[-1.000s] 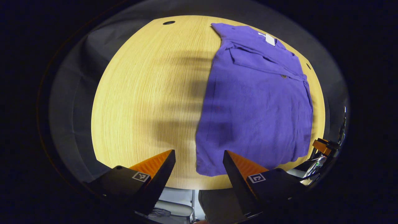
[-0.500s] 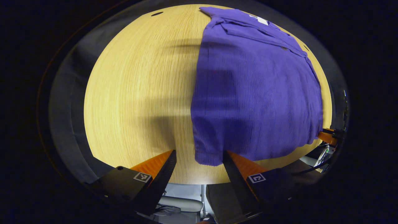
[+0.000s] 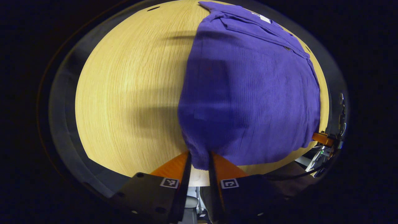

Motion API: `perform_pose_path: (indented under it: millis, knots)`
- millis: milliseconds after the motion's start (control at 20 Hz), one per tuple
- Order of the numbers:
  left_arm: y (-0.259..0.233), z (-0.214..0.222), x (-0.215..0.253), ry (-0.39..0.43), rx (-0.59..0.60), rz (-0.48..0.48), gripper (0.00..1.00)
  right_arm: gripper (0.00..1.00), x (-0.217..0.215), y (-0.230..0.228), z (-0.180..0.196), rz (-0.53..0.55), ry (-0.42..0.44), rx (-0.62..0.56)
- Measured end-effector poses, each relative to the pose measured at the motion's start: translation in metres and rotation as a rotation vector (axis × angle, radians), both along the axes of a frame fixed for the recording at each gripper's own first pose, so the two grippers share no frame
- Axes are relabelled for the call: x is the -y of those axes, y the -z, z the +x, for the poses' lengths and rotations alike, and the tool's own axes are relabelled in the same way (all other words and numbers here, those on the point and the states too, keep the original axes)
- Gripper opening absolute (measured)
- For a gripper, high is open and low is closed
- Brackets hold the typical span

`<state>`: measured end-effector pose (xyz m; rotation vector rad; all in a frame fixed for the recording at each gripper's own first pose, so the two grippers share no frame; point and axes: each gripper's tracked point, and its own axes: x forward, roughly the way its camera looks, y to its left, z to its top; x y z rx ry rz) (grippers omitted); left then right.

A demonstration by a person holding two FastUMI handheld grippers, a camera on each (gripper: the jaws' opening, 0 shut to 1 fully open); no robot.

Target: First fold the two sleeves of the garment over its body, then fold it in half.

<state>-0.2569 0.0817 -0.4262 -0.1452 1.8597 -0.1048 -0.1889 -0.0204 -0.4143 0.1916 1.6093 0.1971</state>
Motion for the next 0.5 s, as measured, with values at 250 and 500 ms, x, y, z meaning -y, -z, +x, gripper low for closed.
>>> perform_pose_path:
  millis: [250,500]
  knots:
    - [-0.005,0.013,0.004,0.011,0.023,-0.03,0.1,0.04,-0.007,-0.015,0.006,0.096,0.04,-0.006]
    - [-0.022,0.041,0.011,0.019,0.079,-0.083,0.09,0.03,-0.003,-0.039,0.031,0.124,0.086,0.039]
